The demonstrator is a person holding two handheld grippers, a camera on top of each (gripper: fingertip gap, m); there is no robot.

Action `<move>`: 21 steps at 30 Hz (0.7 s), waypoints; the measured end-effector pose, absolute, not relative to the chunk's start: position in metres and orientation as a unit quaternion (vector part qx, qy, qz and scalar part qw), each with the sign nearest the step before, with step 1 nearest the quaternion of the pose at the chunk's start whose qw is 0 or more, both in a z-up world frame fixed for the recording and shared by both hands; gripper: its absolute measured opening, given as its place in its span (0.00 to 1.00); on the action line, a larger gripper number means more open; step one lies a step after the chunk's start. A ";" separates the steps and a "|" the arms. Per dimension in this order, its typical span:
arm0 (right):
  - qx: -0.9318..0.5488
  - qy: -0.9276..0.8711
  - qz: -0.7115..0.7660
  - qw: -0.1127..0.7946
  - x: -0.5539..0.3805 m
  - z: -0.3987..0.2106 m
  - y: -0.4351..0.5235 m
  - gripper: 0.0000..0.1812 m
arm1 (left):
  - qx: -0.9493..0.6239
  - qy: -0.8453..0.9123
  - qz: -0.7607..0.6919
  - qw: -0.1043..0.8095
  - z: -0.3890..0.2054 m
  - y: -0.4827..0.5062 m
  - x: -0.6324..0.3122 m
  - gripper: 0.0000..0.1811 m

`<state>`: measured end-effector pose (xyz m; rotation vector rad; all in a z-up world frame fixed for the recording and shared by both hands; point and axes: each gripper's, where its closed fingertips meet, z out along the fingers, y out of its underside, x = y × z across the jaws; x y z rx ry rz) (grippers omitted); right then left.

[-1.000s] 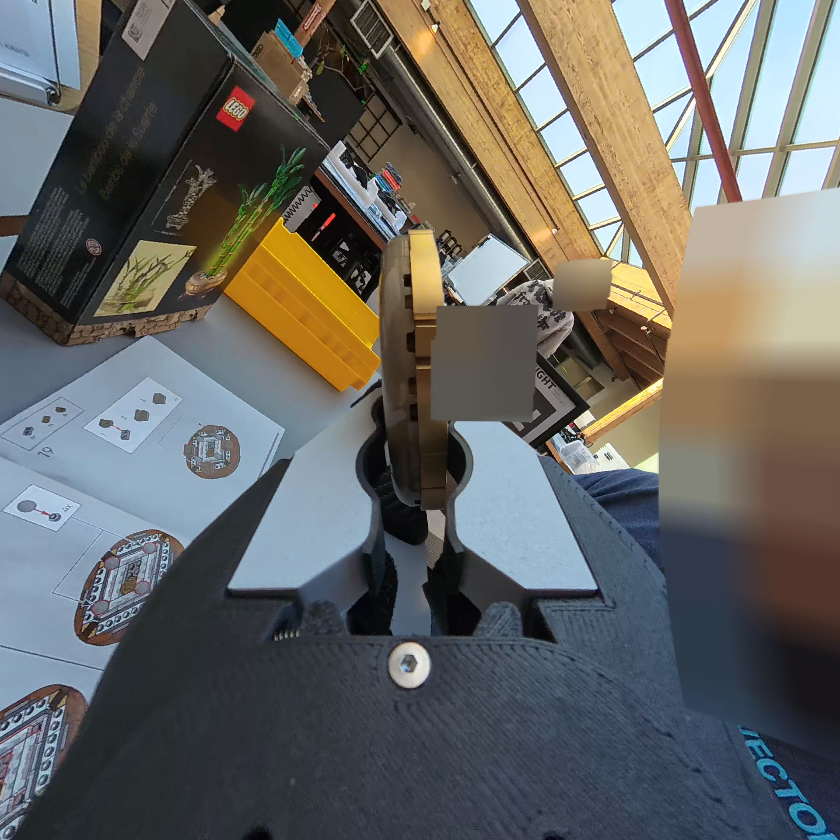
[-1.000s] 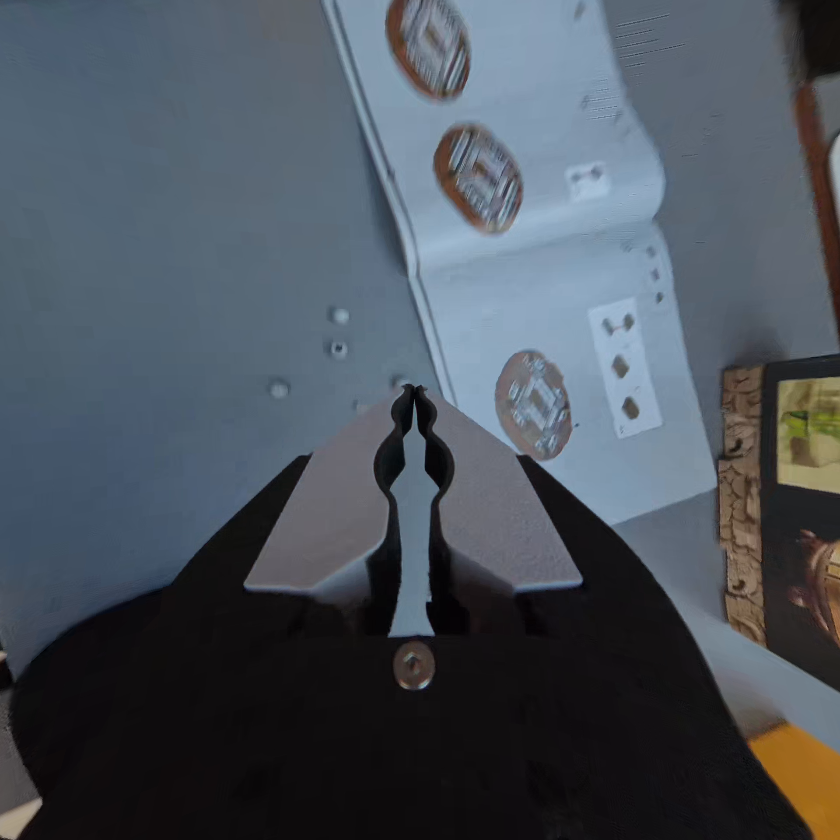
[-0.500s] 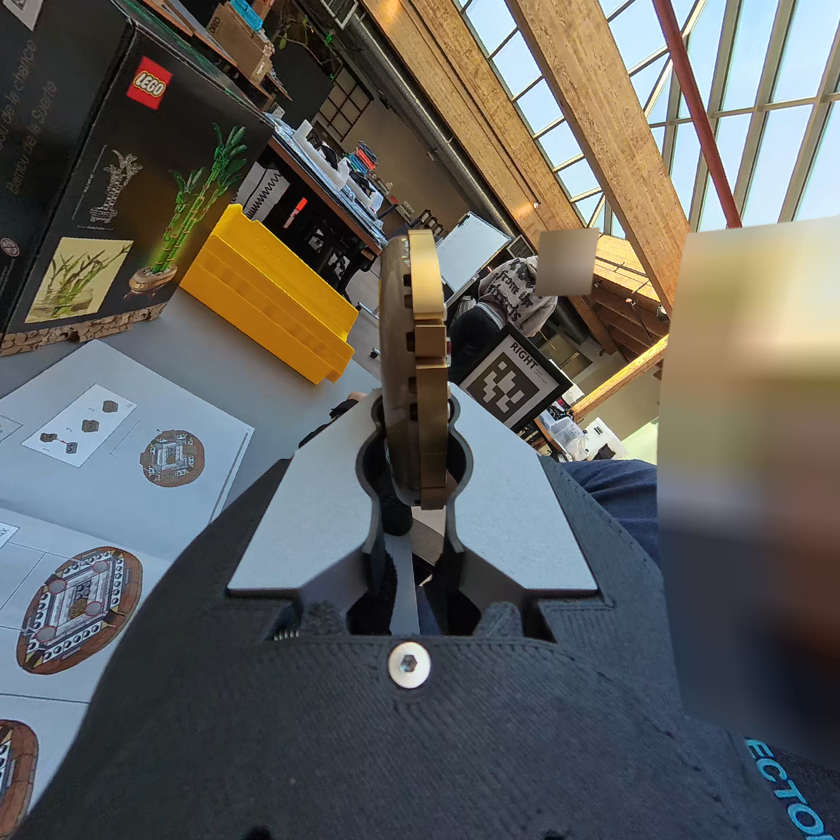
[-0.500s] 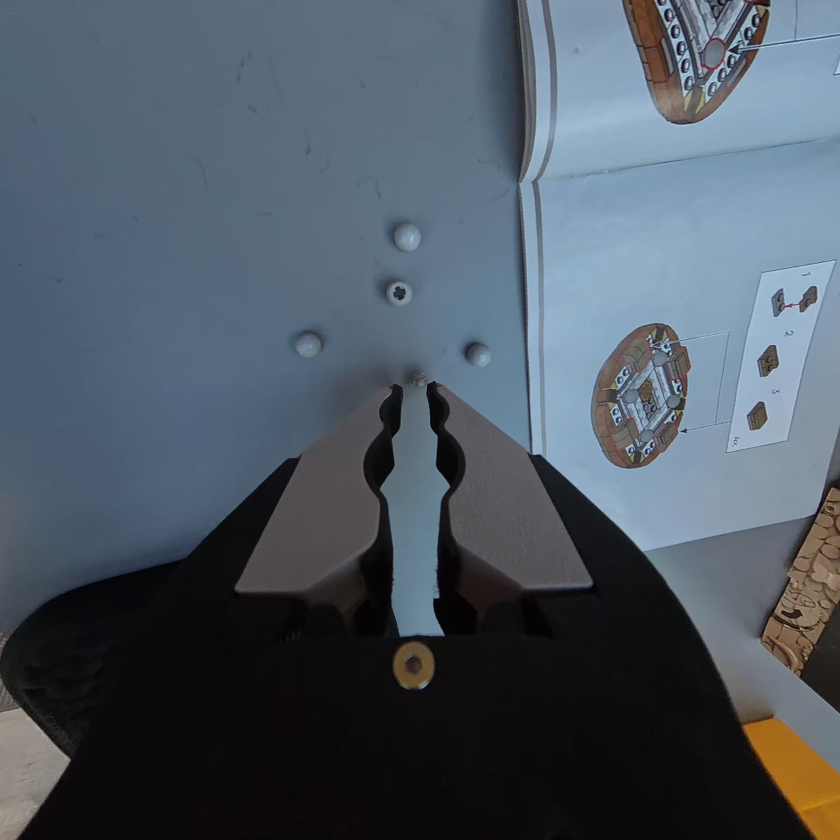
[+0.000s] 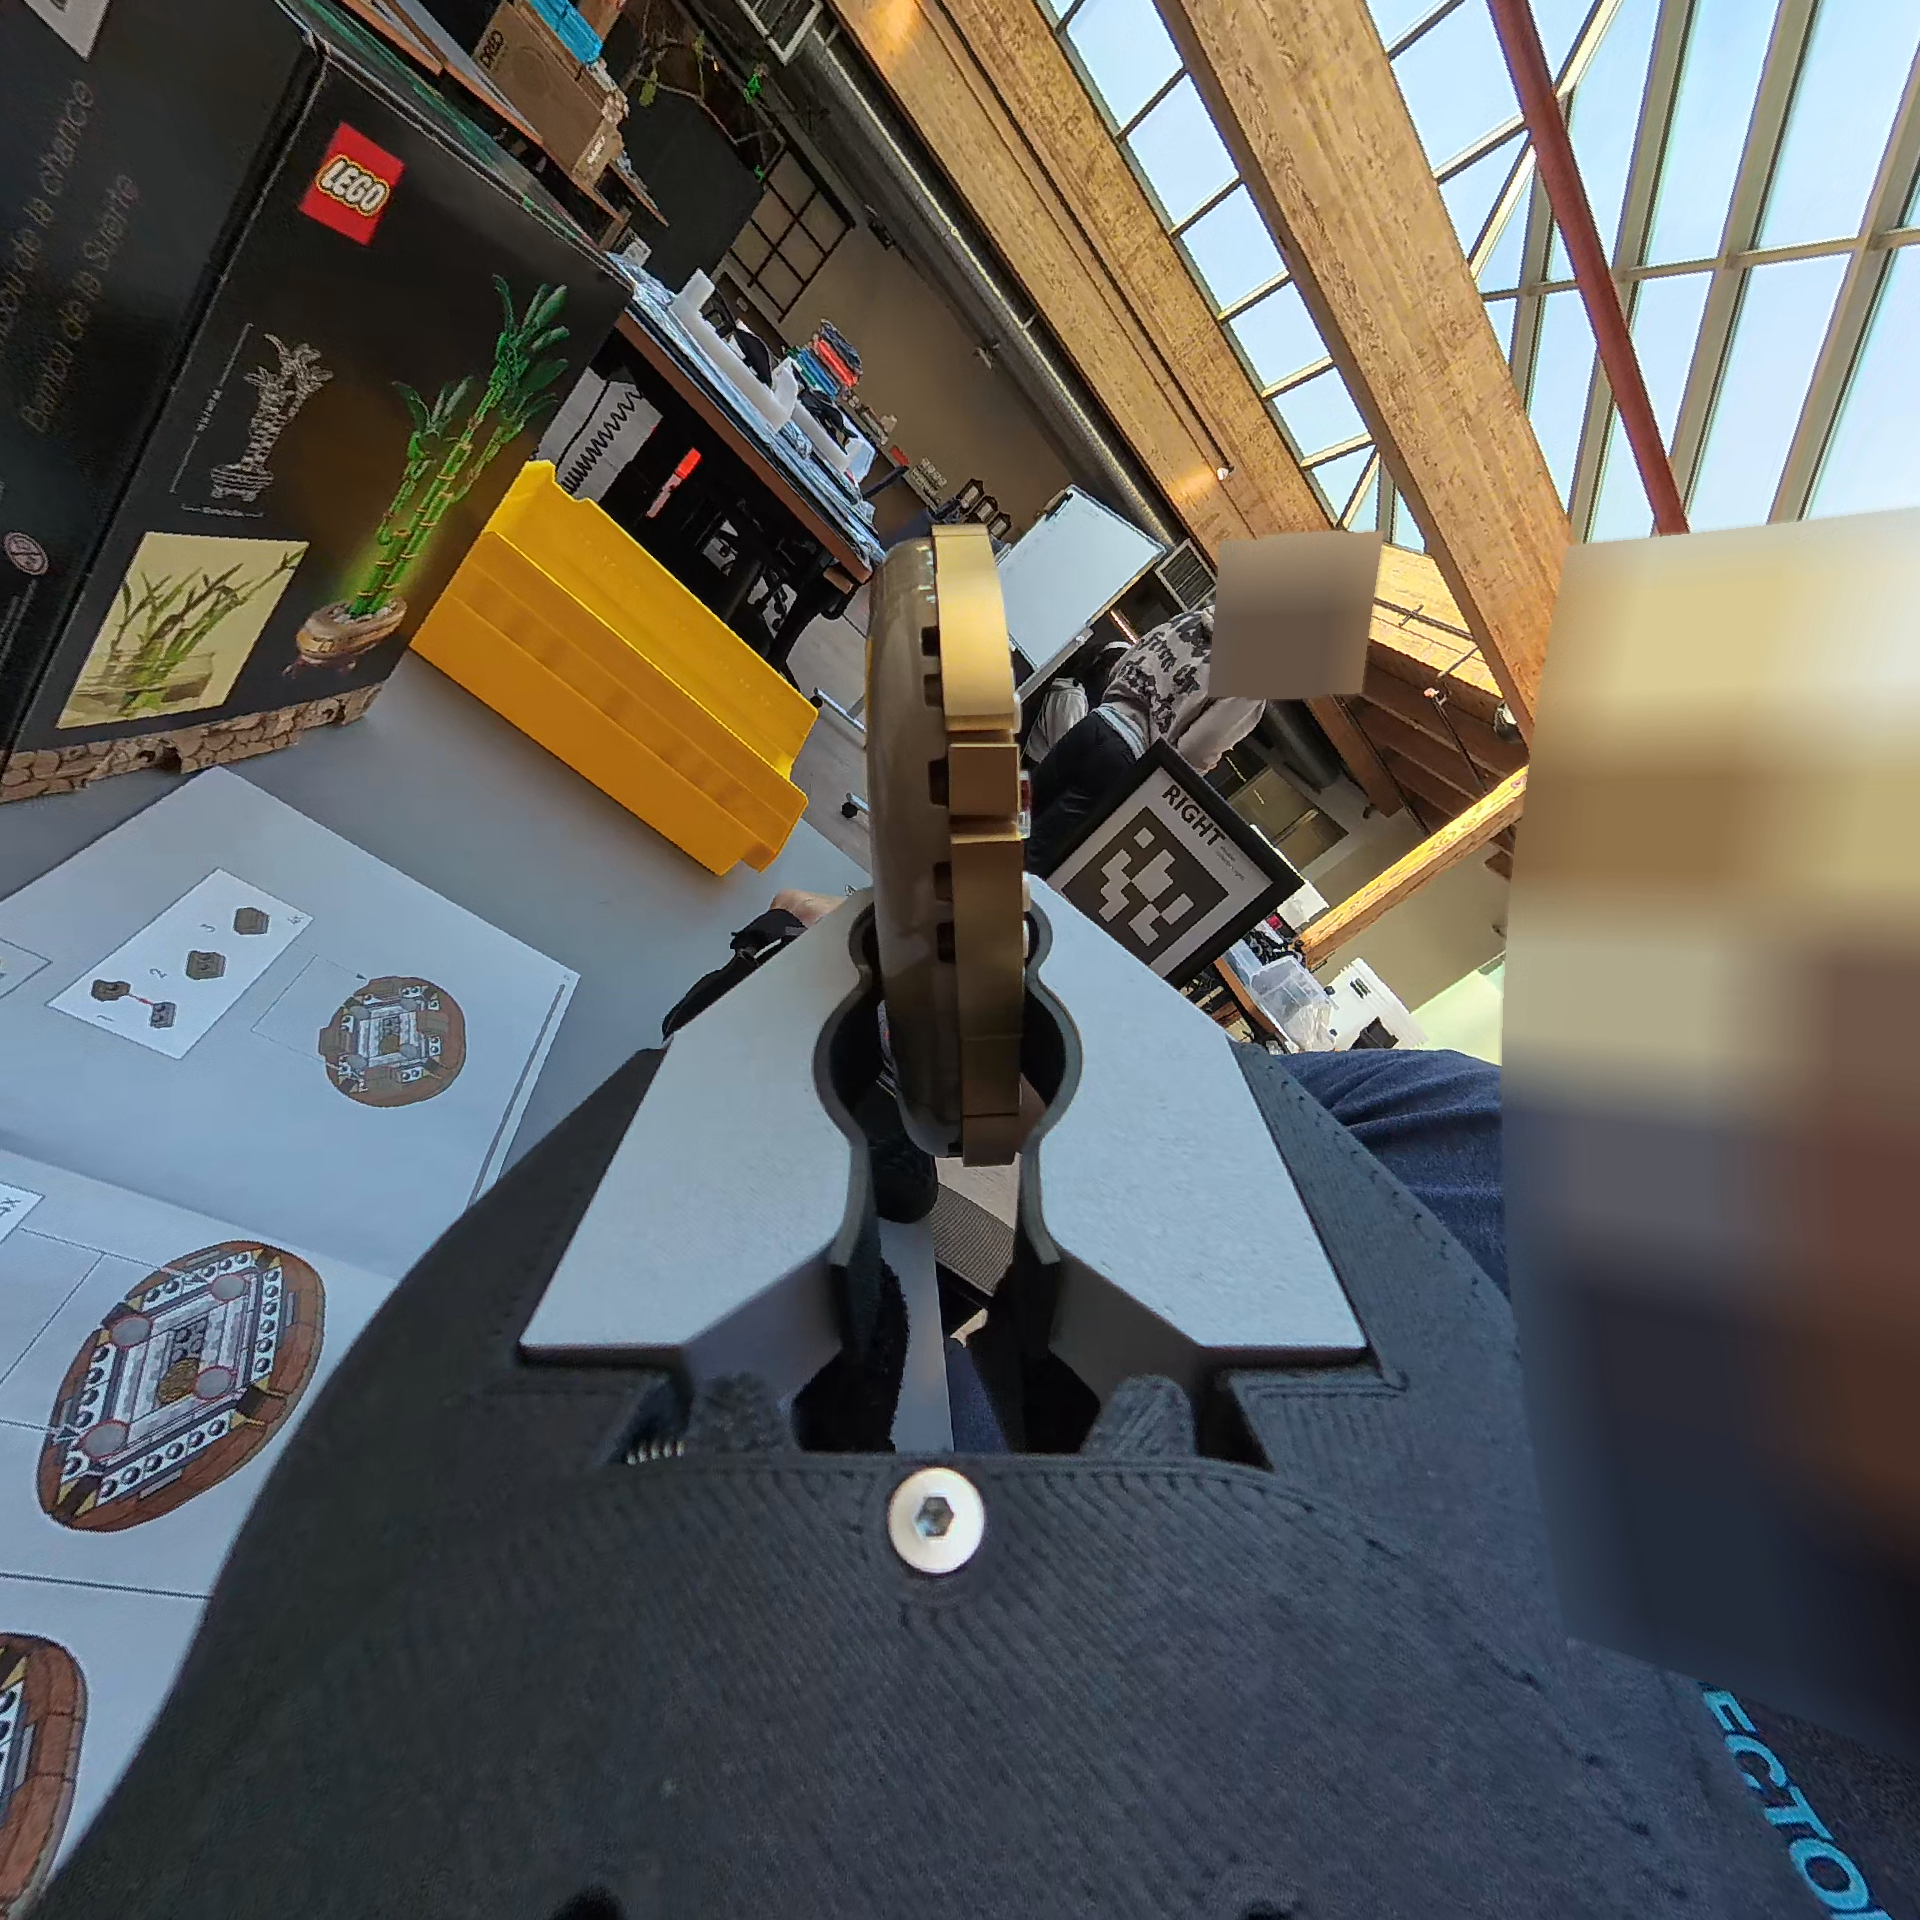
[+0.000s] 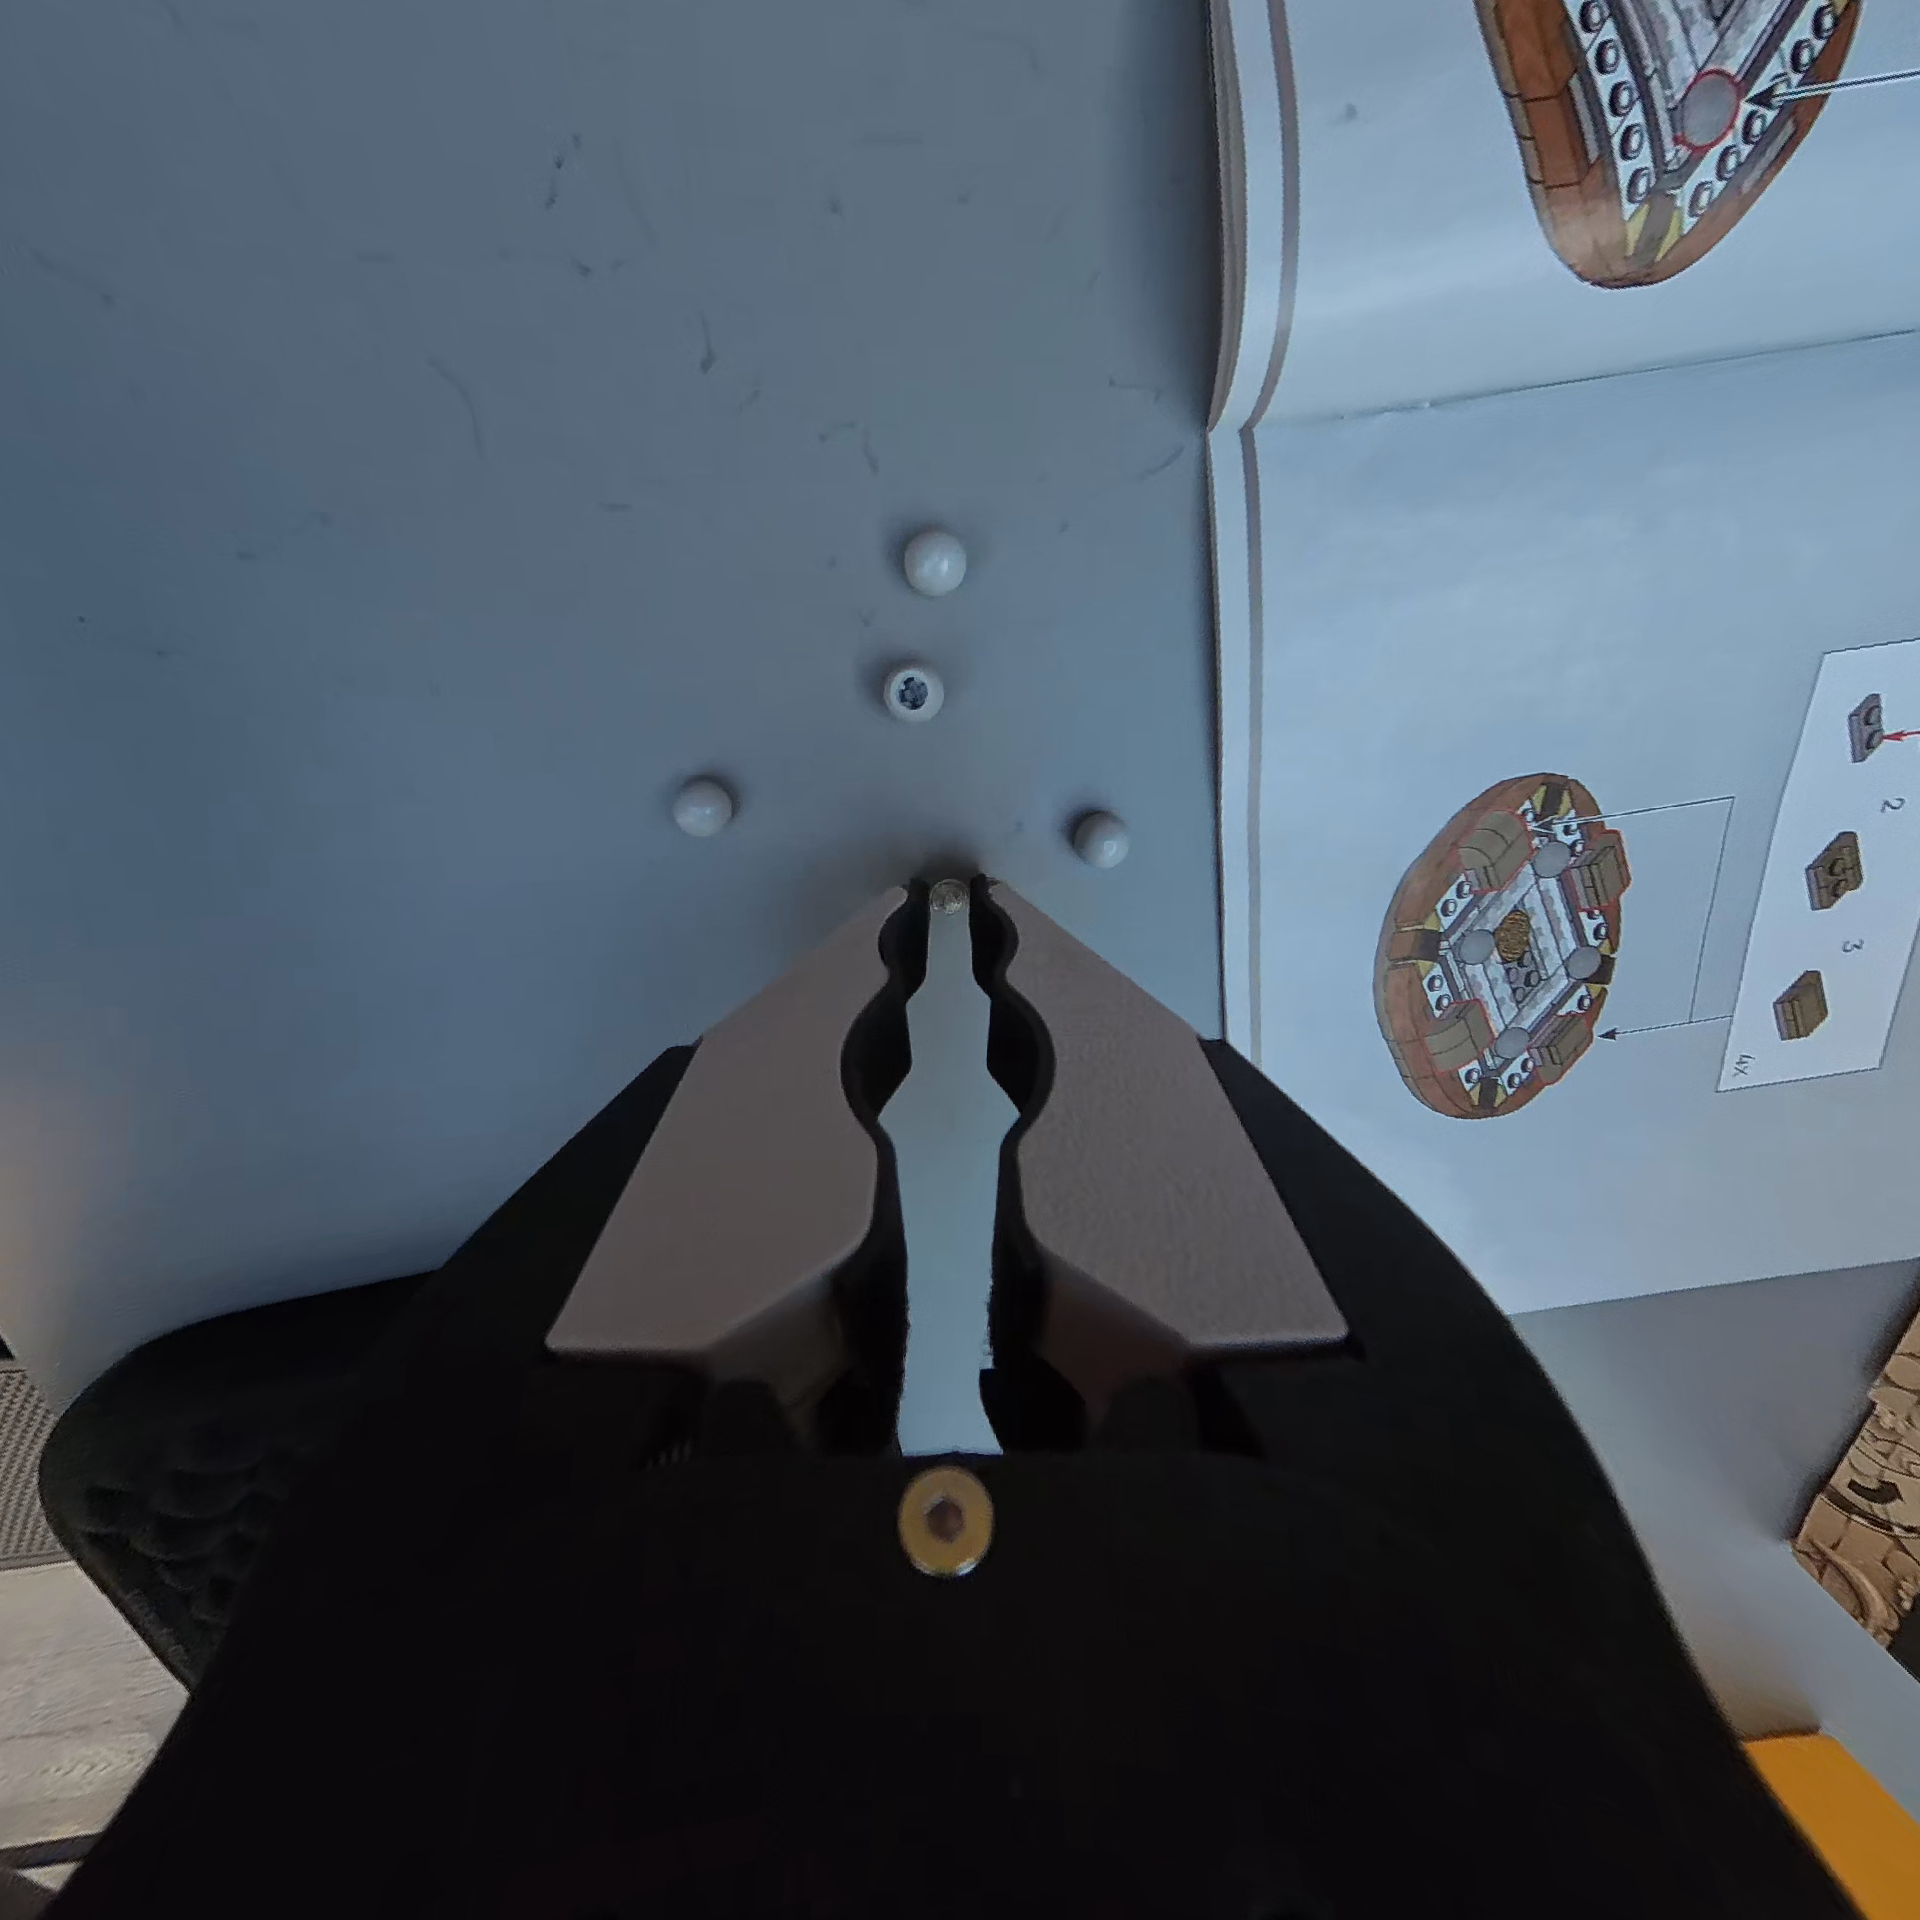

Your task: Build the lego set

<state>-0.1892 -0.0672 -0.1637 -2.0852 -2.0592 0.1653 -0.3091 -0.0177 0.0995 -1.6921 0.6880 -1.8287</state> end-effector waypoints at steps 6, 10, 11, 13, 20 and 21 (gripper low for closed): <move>-0.698 -0.702 0.075 0.121 -0.196 -0.157 -0.074 0.04 | -0.633 0.250 -0.678 0.279 0.097 -0.012 -0.312 0.11; -0.693 -0.696 0.080 0.171 -0.205 -0.135 -0.065 0.04 | -0.635 0.227 -0.675 0.300 0.097 -0.002 -0.322 0.11; -0.691 -0.694 0.076 0.190 -0.208 -0.125 -0.060 0.04 | -0.635 0.222 -0.672 0.310 0.098 0.001 -0.326 0.11; -0.685 -0.683 0.067 0.243 -0.213 -0.099 -0.048 0.04 | -0.639 0.213 -0.658 0.336 0.101 0.007 -0.333 0.11; -0.601 -0.609 0.062 0.513 -0.249 0.059 -0.020 0.04 | -0.629 0.180 -0.609 0.449 0.124 0.019 -0.368 0.11; -0.579 -0.601 0.061 0.547 -0.255 0.084 -0.021 0.04 | -0.624 0.172 -0.609 0.458 0.127 0.020 -0.372 0.11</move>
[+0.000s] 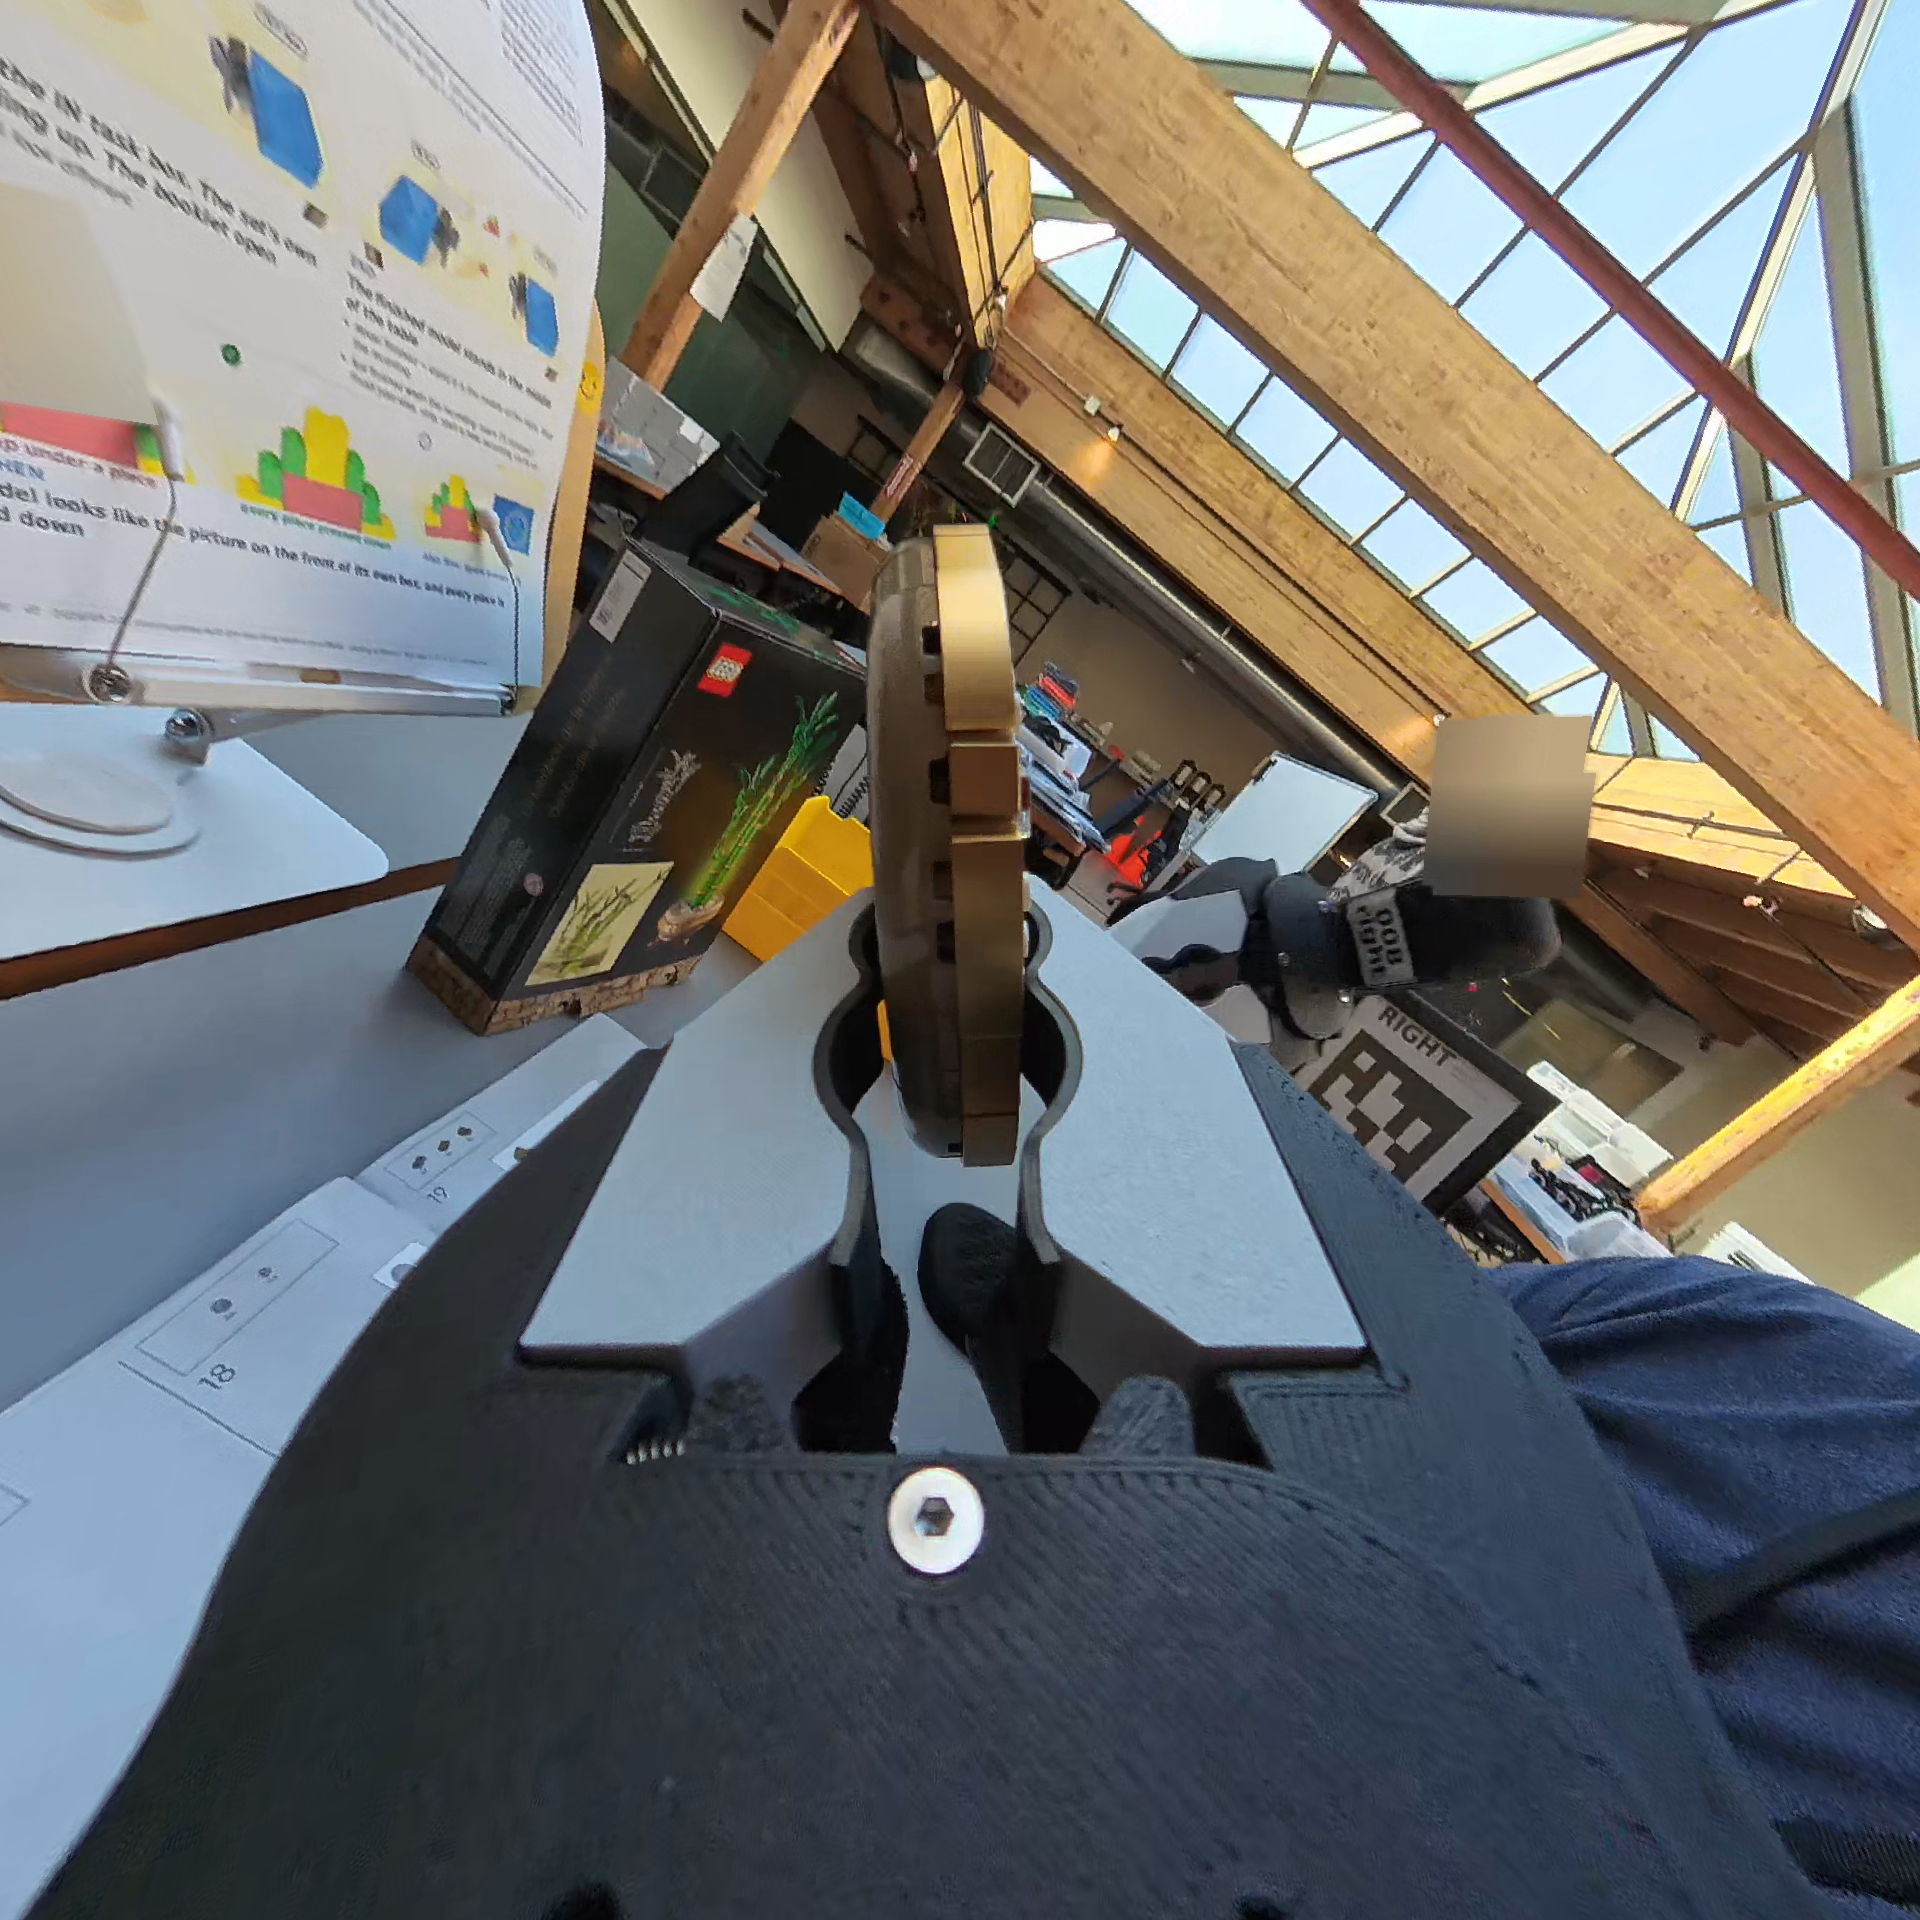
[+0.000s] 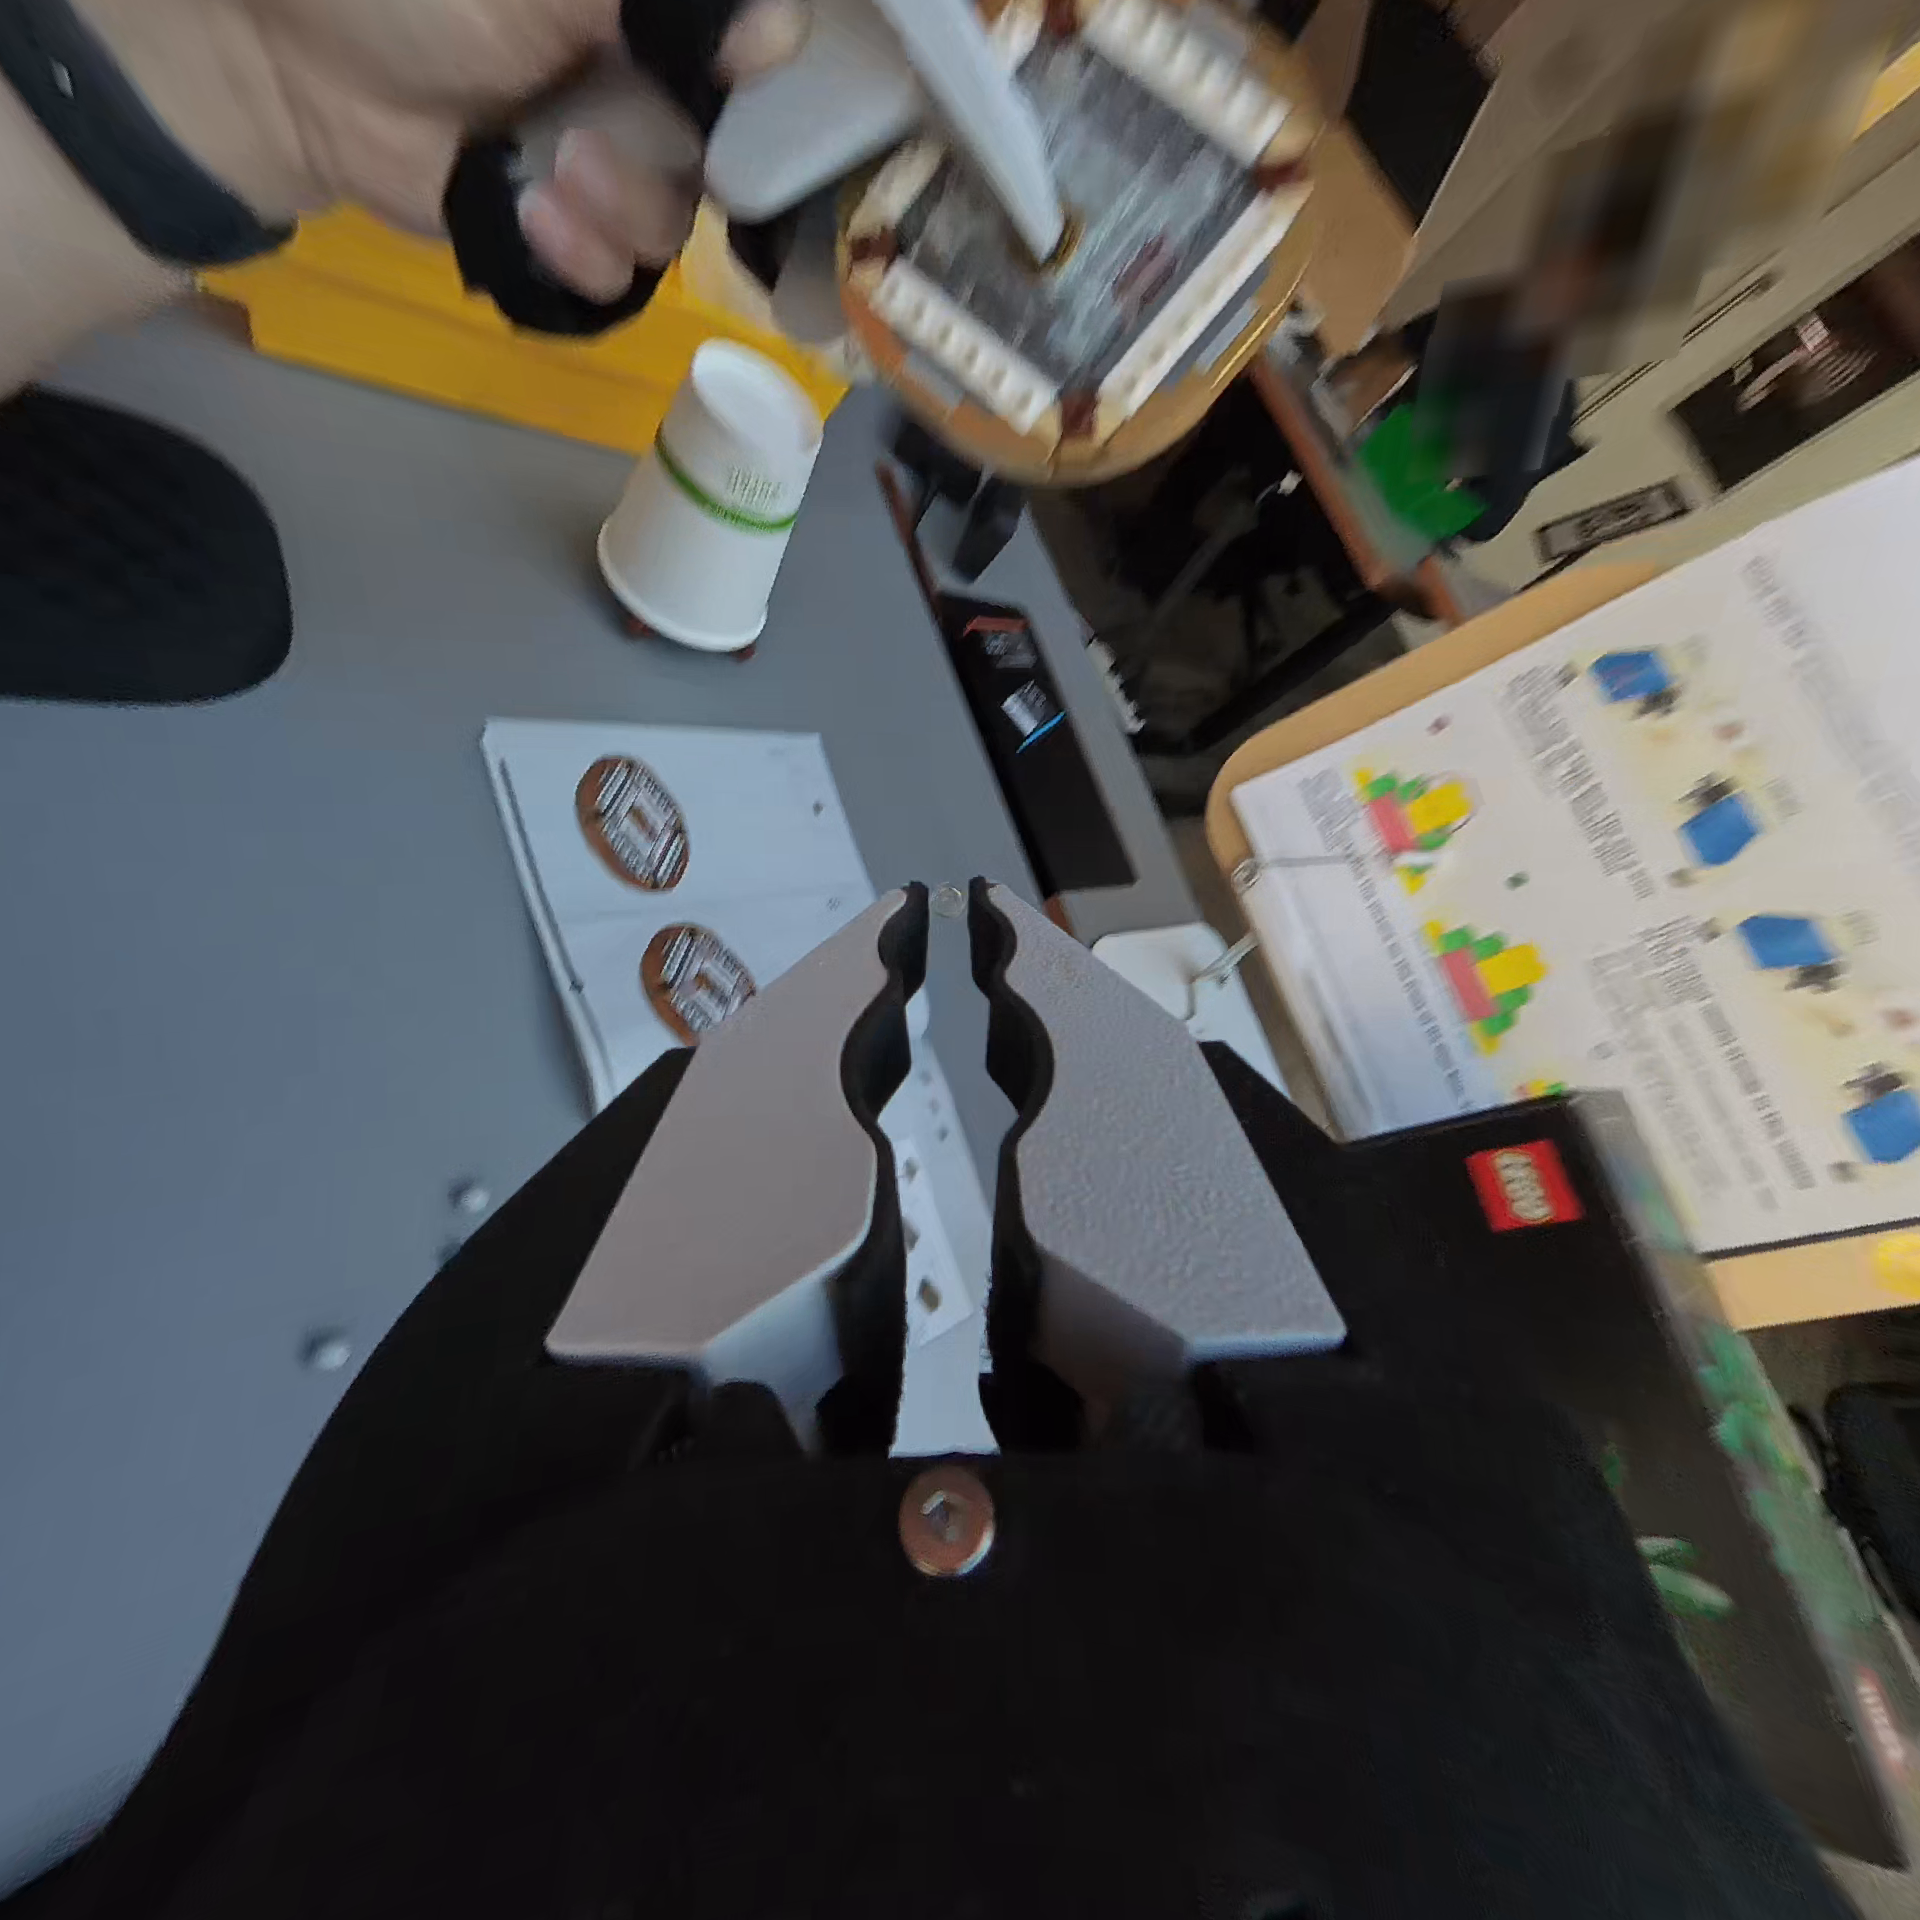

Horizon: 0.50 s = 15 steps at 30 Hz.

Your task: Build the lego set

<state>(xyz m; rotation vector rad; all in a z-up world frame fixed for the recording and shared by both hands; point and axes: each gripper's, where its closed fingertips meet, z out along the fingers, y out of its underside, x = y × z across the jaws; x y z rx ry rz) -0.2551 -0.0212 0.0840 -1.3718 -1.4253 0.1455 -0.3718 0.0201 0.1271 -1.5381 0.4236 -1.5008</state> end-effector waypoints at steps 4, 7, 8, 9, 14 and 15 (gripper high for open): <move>-0.519 -0.601 0.062 0.604 -0.286 0.149 -0.028 0.03 | -0.629 0.149 -0.607 0.462 0.126 0.024 -0.379 0.10; -0.504 -0.630 0.064 0.588 -0.314 0.160 -0.028 0.03 | -0.632 0.142 -0.621 0.441 0.122 0.024 -0.373 0.11; -0.503 -0.638 0.063 0.580 -0.322 0.159 -0.026 0.03 | -0.634 0.143 -0.625 0.432 0.120 0.024 -0.370 0.11; -0.505 -0.646 0.059 0.570 -0.328 0.157 -0.023 0.04 | -0.637 0.146 -0.628 0.423 0.117 0.023 -0.365 0.11; -0.534 -0.689 0.010 0.489 -0.333 0.127 0.000 0.04 | -0.648 0.147 -0.647 0.374 0.101 0.023 -0.343 0.11; -0.544 -0.694 0.005 0.472 -0.330 0.121 0.003 0.04 | -0.650 0.145 -0.651 0.364 0.097 0.024 -0.339 0.11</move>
